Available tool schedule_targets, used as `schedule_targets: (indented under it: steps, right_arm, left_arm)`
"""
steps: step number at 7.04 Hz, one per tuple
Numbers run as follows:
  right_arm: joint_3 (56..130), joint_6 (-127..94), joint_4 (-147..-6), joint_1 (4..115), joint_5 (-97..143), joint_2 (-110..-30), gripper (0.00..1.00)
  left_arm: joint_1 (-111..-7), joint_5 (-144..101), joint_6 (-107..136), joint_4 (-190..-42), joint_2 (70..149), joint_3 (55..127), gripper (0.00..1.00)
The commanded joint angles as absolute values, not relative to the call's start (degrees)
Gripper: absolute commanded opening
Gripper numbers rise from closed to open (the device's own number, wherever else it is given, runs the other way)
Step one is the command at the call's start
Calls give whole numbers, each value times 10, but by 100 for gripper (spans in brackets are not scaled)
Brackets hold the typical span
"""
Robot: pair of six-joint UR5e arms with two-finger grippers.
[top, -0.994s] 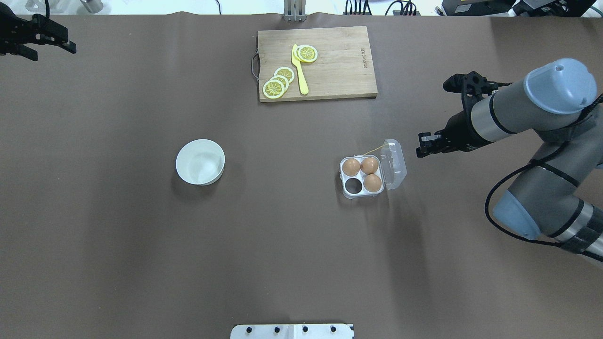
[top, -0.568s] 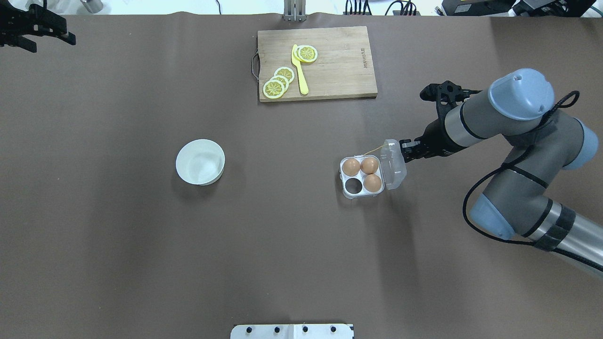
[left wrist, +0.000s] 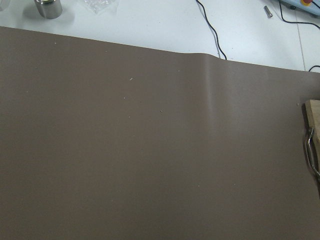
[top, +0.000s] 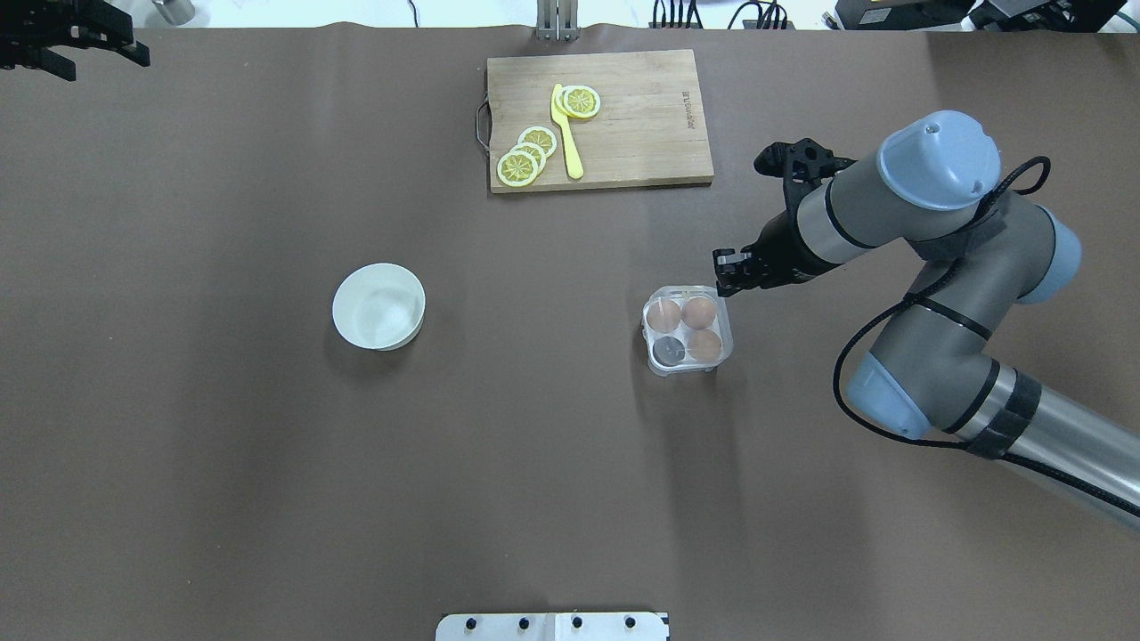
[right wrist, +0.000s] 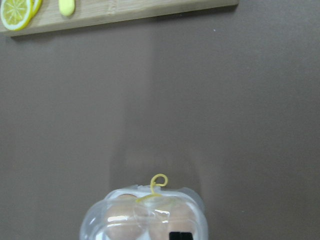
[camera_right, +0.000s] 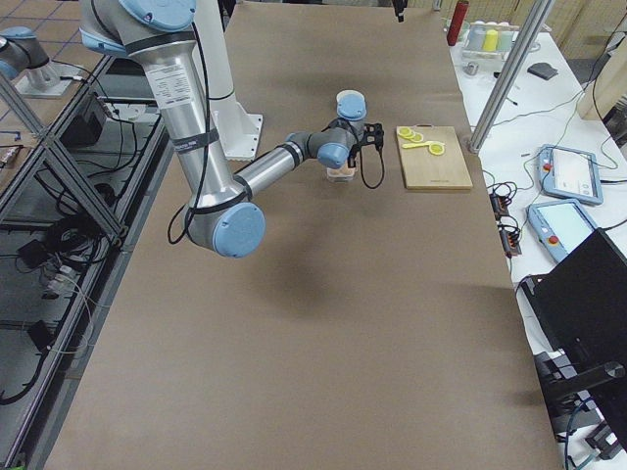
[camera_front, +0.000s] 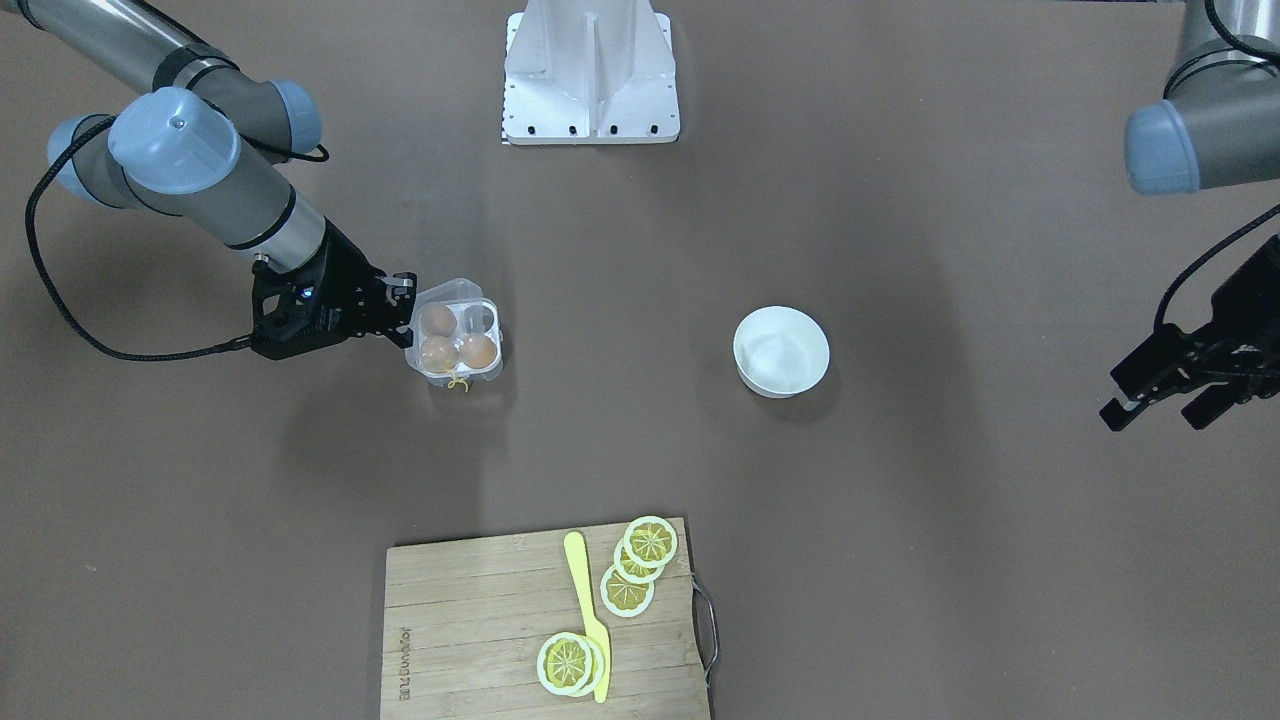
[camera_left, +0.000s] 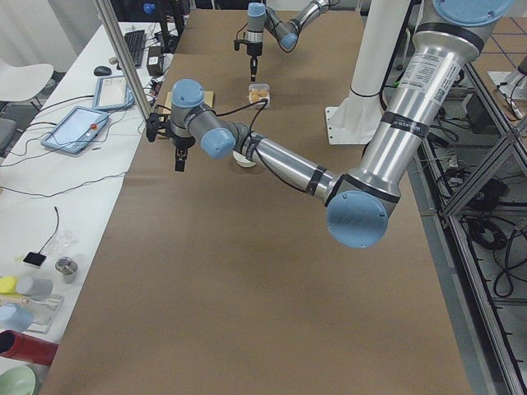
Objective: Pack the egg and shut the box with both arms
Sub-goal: 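Push the open clear lid down over the eggs with the right gripper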
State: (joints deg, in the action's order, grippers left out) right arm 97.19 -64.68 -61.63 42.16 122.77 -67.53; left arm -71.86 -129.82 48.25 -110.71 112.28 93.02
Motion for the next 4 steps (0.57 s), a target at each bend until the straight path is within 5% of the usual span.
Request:
schedule_targets:
  steps: [1,4]
  right_arm:
    - [972,-698,-616,383,1210,-645,0]
    - [976,-729,-654,376,1205,-599,0]
  left_arm:
    - [-720,-1298,483,-1107,1122,927,97]
    - [-724,-1299,479,-1106,1122,918,97]
